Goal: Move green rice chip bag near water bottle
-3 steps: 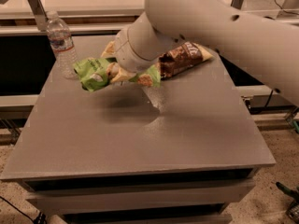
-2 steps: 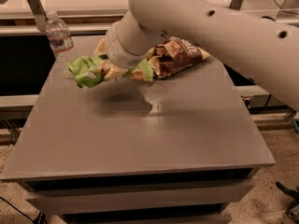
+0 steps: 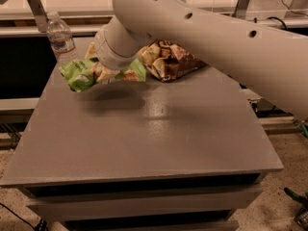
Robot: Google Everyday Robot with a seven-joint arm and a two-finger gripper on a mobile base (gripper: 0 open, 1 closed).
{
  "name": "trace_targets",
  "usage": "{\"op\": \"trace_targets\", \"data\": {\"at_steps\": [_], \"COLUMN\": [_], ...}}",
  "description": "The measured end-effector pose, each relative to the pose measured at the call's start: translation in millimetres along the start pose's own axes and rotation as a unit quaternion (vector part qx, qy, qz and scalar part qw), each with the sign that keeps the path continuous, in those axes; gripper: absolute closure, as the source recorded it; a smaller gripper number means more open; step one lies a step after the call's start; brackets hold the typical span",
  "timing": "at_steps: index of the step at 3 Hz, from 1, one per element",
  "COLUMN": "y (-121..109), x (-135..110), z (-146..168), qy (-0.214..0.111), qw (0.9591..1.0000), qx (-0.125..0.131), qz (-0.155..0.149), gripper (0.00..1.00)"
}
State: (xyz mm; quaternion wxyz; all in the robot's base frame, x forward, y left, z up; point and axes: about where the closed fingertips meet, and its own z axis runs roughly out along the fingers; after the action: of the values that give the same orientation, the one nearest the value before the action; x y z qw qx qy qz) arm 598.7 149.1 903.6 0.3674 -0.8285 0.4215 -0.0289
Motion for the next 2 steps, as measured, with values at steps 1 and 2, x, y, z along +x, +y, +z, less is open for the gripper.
{"op": "trace_targets", "data": {"at_steps": [1, 2], "y": [0.3, 0.4], "x": [-1.4, -3.0], "z": [-0.4, -0.3], "qy": [0.0, -0.001], "qw": [1.0, 1.0], "qx": [0.0, -0.001], "qz": [-0.001, -0.002], "gripper": [0.82, 0.59]}}
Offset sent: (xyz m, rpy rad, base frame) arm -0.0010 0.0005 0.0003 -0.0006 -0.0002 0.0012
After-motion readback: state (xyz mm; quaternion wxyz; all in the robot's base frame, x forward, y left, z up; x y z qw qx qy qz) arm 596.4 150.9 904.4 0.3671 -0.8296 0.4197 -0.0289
